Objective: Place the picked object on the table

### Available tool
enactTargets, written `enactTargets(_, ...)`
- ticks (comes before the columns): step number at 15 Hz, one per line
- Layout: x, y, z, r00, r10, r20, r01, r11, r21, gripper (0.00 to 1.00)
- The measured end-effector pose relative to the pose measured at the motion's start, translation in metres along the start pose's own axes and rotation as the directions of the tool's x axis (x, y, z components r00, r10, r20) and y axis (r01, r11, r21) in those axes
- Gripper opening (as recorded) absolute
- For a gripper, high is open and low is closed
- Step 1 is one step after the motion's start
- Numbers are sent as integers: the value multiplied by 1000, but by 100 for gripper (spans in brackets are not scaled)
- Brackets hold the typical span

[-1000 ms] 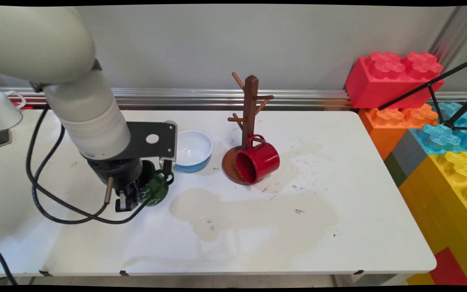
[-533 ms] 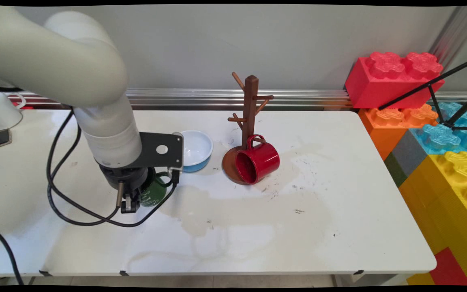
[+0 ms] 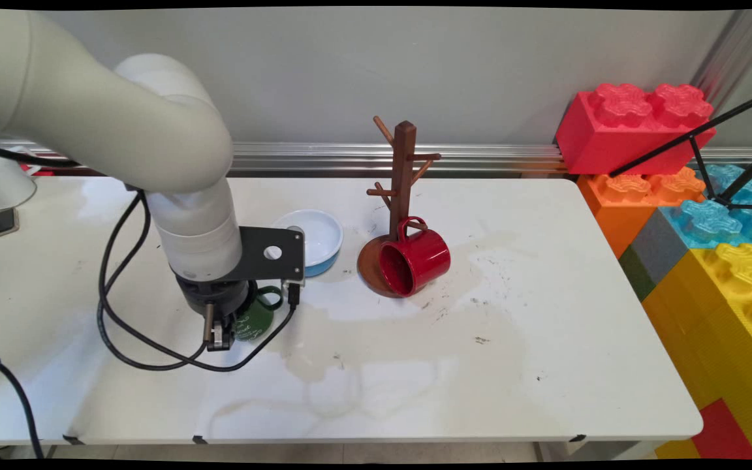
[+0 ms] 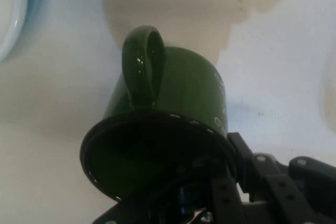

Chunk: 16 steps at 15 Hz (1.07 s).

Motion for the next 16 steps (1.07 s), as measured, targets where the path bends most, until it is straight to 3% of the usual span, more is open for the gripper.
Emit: enactTargets(16, 12, -4, 27, 1000, -6, -15, 6, 1000, -11, 0)
